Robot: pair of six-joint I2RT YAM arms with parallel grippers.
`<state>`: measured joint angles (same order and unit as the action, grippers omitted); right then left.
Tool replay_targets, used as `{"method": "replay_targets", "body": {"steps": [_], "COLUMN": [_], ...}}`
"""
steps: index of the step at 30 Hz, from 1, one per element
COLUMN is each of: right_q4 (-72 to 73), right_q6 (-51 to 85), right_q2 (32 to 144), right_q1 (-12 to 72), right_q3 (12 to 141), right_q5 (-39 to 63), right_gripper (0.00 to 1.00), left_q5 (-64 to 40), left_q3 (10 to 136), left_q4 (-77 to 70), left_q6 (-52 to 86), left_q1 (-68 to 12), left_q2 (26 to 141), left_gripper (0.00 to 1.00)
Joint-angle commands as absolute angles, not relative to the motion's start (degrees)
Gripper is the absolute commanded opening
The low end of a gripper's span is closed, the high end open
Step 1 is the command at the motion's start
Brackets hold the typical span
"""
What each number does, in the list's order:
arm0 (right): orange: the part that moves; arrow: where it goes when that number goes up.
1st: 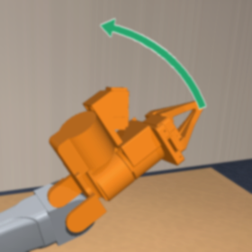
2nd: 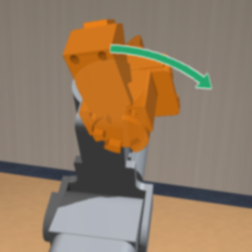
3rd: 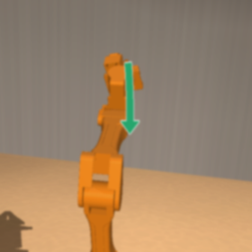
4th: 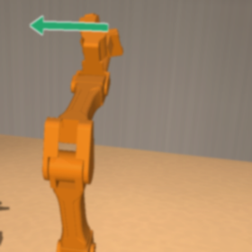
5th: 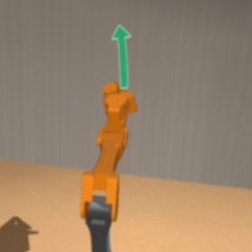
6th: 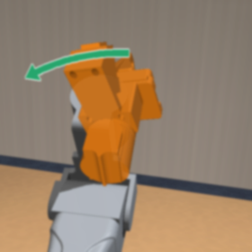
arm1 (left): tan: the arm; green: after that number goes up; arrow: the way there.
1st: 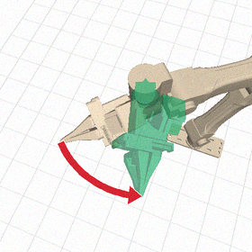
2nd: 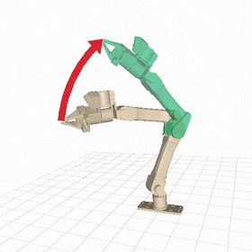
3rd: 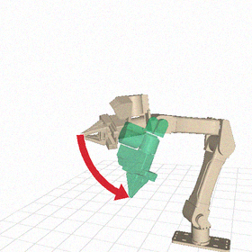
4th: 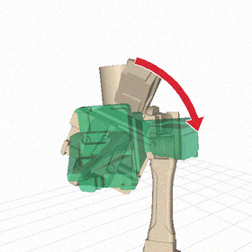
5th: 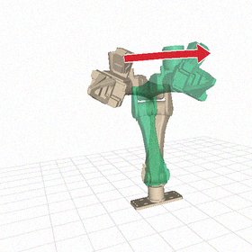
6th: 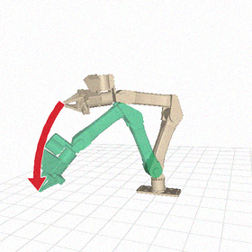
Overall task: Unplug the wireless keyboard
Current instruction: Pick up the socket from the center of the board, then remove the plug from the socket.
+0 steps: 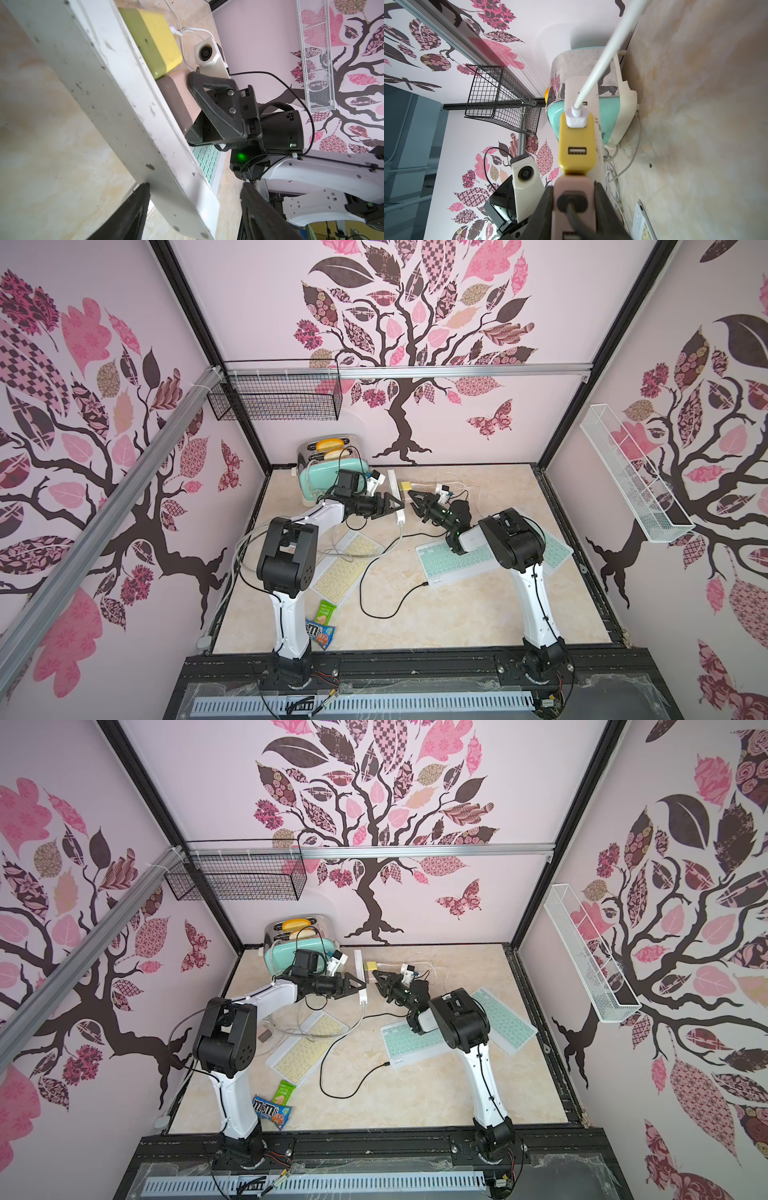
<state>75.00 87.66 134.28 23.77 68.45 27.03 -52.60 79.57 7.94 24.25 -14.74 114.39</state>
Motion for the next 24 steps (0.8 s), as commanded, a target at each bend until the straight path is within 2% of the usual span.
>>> {"method": "replay_targets", "body": {"steps": [1,12,14,24], "right_q4": [81.12,81.08,81.04,79.93], "right_q6": [88.97,89.81,89.82,87.93], "right_q2": [129.67,128.8,128.69,126.73], "right_q1": [24.86,25.06,25.12,25.11], "right_q3": [70.17,69.74,69.78,67.85], "right_q5": [28.83,29.0,29.17,29.35], "right_gripper": [0.0,0.0,0.0,0.0], "left_q5": [-53.13,-51.12,-51.24,-51.03], "left_q3": [80.05,80.34,79.92,77.83], "left_q4": [7.33,6.08,4.4,3.55], "left_q6": [24.37,24.87,26.03,26.54], "left_q1": [-14.94,-14.96,-14.85,-14.16], "left_q2": [116.58,117.29,116.95,111.72], "left_gripper": [0.72,0.71,0.68,0.21]}}
